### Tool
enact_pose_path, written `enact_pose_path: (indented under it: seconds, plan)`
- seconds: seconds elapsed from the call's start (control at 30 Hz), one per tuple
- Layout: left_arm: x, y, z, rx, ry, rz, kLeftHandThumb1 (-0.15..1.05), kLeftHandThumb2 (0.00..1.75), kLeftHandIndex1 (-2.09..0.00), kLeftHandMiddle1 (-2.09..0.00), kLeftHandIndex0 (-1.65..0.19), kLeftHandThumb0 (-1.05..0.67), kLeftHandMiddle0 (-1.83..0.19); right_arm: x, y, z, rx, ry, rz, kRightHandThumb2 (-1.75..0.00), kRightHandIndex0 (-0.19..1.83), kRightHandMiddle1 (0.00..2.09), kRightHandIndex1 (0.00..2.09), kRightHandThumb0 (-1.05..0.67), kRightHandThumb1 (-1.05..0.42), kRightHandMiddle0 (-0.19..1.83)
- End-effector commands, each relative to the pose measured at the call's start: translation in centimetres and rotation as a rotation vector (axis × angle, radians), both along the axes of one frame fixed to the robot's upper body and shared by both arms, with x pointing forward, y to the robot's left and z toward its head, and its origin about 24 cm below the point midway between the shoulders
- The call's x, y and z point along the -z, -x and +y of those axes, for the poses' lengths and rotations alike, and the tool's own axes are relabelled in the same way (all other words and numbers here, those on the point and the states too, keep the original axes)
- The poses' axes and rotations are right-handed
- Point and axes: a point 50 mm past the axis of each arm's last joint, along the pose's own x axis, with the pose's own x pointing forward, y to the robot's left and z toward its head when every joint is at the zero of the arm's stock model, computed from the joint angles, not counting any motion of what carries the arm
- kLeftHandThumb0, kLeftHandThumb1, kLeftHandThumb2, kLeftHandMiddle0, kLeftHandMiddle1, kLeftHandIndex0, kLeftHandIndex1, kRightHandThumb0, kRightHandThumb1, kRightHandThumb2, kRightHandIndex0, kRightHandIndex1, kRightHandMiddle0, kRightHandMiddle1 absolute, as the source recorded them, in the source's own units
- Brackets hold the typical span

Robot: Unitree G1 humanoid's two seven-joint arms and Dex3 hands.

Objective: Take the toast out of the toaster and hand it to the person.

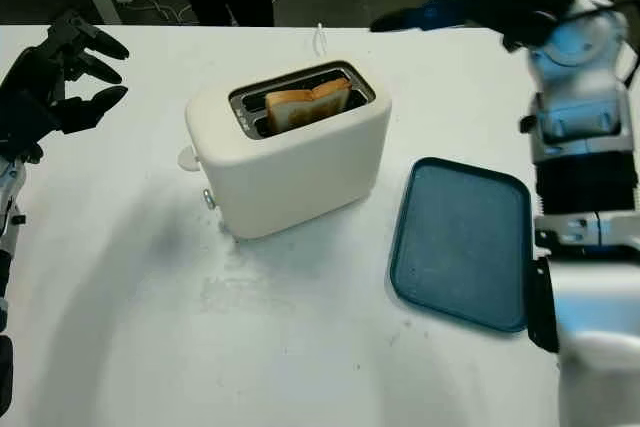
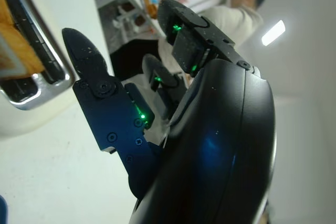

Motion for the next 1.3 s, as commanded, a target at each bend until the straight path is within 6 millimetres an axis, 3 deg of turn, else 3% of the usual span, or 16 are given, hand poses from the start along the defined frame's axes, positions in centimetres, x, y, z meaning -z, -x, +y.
enact_pose_path:
  seconds: [0.0,0.1,0.2,0.77,1.1,1.27]
  plan:
    - [0.2,0.1,0.0,-0.002,0.018,0.0,0.92,0.3,-1.56,-1.64,0.0,-1.05,0.0,-0.1,-0.1,1.2,-0.034,0.057,-0.033,-0.01,0.77,0.14,0.32,-0.54,-0.6,0.78]
    - [0.2,0.1,0.1,-0.002,0.02,0.002,0.92,0.29,-1.56,-1.64,0.0,-1.05,0.0,0.3,-0.1,2.2,-0.043,0.151,-0.079,-0.01,0.67,0.14,0.57,-0.67,-0.63,0.81]
    - [0.3,0.1,0.1,-0.002,0.026,-0.003,0.92,0.29,-1.56,-1.64,0.0,-1.05,0.0,0.4,0.0,2.9,-0.036,0.217,-0.123,-0.01,0.67,0.15,0.63,-0.67,-0.64,0.83]
    - [0.4,0.1,0.2,-0.001,0.027,0.0,0.92,0.28,-1.56,-1.64,0.0,-1.05,0.0,1.5,0.1,5.0,-0.115,0.288,-0.114,0.0,0.7,0.09,0.58,-0.49,-0.62,0.87]
    - [0.5,0.1,0.3,0.005,0.036,0.0,0.92,0.28,-1.55,-1.63,0.0,-1.05,0.0,2.8,0.0,5.6,-0.117,0.341,-0.084,0.0,0.73,0.08,0.59,-0.57,-0.61,0.89]
    - [0.5,0.1,0.2,0.005,0.034,0.0,0.92,0.28,-1.55,-1.63,0.0,-1.05,0.0,3.4,-0.2,5.7,-0.118,0.369,-0.048,0.0,0.72,0.07,0.62,-0.49,-0.62,0.89]
